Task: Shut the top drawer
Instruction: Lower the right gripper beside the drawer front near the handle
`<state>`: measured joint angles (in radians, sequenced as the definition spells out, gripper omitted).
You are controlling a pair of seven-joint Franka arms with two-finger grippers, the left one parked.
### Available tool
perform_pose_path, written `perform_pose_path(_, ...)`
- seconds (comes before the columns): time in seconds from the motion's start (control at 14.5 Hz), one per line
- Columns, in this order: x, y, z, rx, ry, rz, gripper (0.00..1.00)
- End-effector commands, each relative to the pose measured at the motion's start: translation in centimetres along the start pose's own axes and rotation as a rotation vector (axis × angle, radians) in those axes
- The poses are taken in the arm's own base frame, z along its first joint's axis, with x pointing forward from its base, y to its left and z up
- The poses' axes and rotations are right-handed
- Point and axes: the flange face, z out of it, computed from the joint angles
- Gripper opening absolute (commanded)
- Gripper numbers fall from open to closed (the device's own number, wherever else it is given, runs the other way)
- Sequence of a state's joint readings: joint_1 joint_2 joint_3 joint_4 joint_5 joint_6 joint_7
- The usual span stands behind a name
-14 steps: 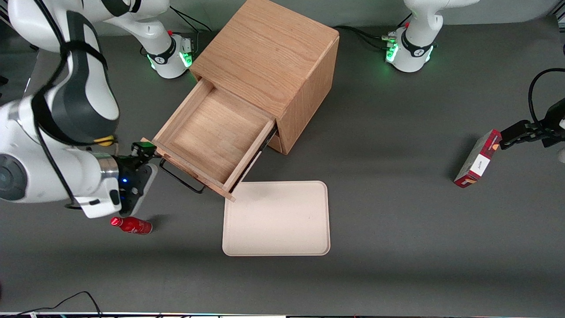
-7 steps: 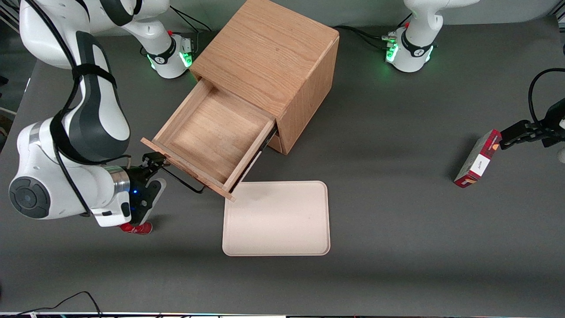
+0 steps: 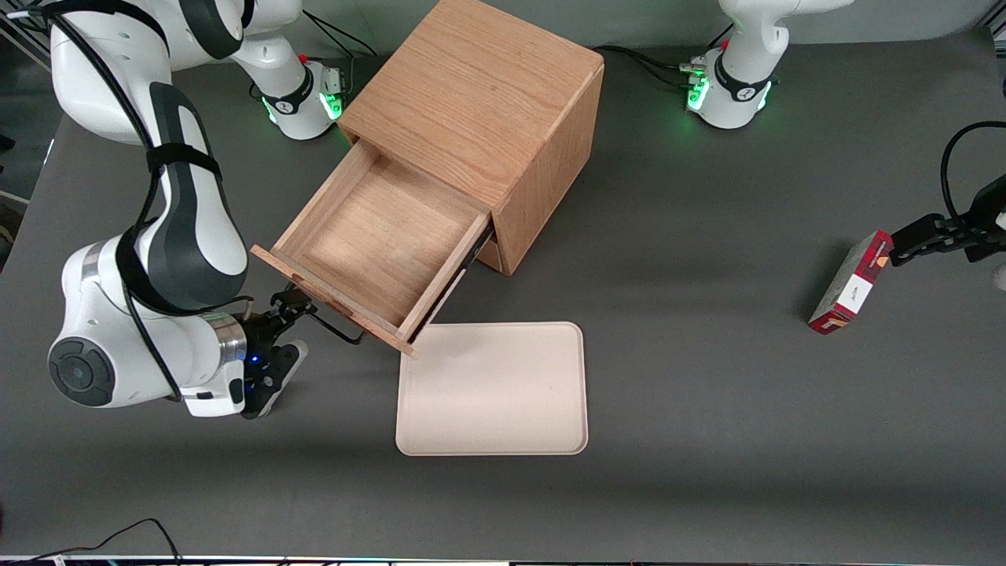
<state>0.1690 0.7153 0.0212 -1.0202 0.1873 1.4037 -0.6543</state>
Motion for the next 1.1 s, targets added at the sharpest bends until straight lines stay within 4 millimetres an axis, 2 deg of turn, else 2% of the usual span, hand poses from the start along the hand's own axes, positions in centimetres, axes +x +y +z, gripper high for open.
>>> perform_pose_path(0.0,0.5,0.3,0.7,0.018,0.022,0.036,1.00)
perform_pose_path(0.62,1.0,1.1,3.2,0.048,0.033,0.059,1.00)
perform_pose_path(1.03,0.5,1.6,3.5,0.057,0.031,0.072,1.00)
